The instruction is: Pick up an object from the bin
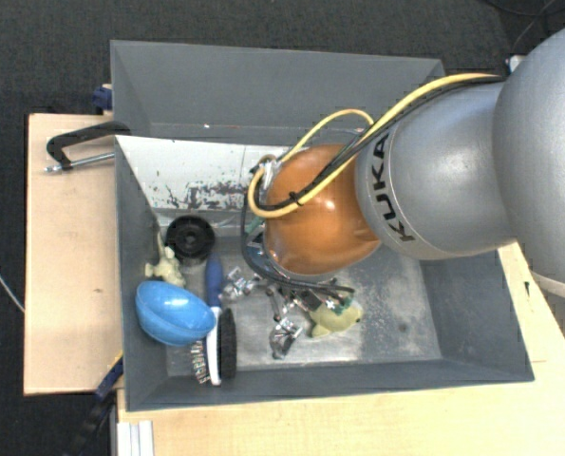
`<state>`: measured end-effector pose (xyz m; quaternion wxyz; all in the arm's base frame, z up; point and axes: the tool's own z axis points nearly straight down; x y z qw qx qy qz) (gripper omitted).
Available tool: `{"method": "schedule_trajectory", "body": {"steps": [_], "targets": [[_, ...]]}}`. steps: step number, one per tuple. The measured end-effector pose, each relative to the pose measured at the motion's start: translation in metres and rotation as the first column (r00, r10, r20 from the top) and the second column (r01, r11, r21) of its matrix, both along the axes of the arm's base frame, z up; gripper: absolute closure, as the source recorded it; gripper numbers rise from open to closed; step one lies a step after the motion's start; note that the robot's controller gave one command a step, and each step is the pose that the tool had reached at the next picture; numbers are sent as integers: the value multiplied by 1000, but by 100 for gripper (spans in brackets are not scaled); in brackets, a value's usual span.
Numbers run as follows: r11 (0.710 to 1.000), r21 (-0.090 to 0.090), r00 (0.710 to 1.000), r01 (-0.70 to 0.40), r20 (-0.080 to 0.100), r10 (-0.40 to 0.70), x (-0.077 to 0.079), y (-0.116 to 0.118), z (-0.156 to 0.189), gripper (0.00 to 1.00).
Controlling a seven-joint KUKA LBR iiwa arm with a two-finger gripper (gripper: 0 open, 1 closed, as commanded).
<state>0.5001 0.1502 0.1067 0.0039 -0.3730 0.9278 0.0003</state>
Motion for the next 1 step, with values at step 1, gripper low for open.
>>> {"method": "schedule_trajectory", "body": {"steps": [1], "targets": [[994,-17,994,109,-1,-109,17,51,-17,0]]}}
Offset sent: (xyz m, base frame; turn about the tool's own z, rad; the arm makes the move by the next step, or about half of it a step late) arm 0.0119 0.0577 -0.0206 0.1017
